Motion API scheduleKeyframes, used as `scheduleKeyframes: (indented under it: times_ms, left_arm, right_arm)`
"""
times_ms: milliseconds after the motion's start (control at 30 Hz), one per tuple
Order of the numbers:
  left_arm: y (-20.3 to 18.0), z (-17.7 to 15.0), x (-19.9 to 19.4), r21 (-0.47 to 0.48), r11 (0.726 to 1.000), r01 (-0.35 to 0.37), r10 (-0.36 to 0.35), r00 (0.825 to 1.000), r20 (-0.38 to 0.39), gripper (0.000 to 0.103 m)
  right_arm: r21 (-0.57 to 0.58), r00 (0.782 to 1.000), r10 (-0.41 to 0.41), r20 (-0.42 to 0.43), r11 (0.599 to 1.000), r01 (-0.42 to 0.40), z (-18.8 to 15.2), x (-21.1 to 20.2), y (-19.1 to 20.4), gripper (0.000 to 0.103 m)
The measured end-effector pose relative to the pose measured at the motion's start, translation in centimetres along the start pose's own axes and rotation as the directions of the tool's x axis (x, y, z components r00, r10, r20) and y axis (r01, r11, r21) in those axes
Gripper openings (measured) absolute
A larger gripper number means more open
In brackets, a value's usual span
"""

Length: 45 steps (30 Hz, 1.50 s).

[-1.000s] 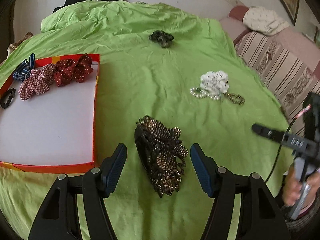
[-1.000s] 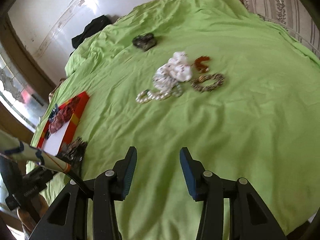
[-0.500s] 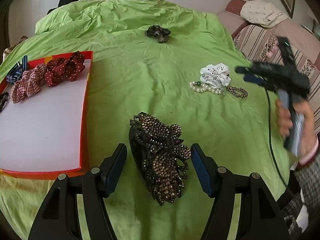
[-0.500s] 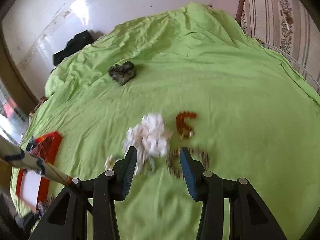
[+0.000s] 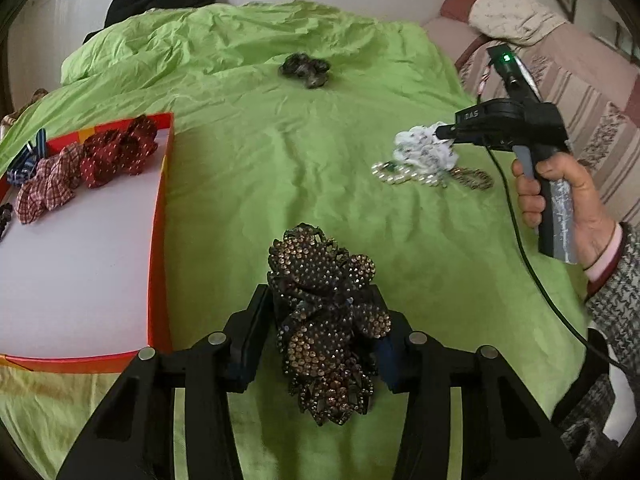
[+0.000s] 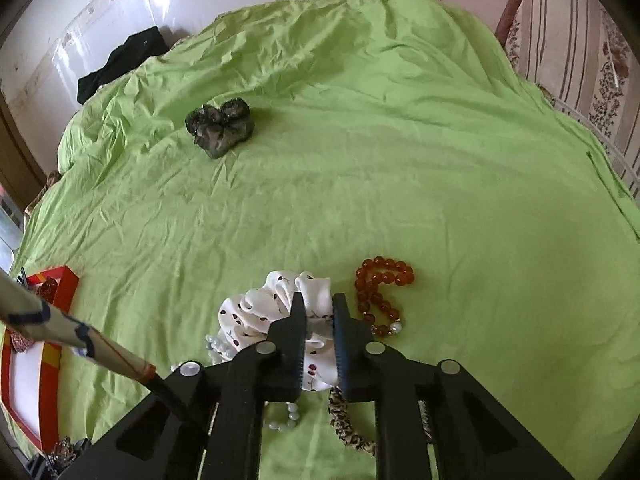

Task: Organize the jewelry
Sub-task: 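Grasp brown rhinestone hair clip with left tool while right tool grasps white polka-dot scrunchie, then carry clip and white scrunchie into the tray and open both tools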

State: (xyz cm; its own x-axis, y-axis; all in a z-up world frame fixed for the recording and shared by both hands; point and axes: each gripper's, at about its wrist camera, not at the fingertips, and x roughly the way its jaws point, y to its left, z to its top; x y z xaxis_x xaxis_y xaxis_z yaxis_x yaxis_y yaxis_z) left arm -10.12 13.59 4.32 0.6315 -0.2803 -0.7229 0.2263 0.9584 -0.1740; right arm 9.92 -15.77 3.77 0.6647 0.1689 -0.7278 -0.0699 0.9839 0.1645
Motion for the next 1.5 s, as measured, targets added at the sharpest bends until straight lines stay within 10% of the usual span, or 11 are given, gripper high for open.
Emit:
scheduleKeyframes:
  times_ms: [367,700,1100,1500]
  left_arm:
    - [0.3,0.8,-5.3,-0.011,0.997,0.073,-0.070,0.988,0.140,0.045]
    - [7.7,2.4,-10.1,-0.168,0.983,-0.071,0.107,0.970,0.216,0.045]
    - [19.5,4.5,-9.7,-0.349,0.874,-0.339,0.380,0.924,0.053,0.045]
    - [25.6,1.5,-9.5,-0.465,0.805,-0.369,0.390,0.919,-0.054,0.045]
  right_arm:
    - [-0.017,0.990,0.017,0.141,1.000,-0.014,1.1,-9.6,1.6,0.010]
    - [-0.171,0.980,0.134,0.145,0.979,-0.108,-0.5,-14.4,9.6,0.010]
    - [-0.346,0.943,0.332,-0.019,0.883,-0.318,-4.1,-12.3,24.8,0.010]
    - [-0.326,0.864,0.458,-0.212,0.800,-0.504,-7.3,-6.5,35.5,0.010]
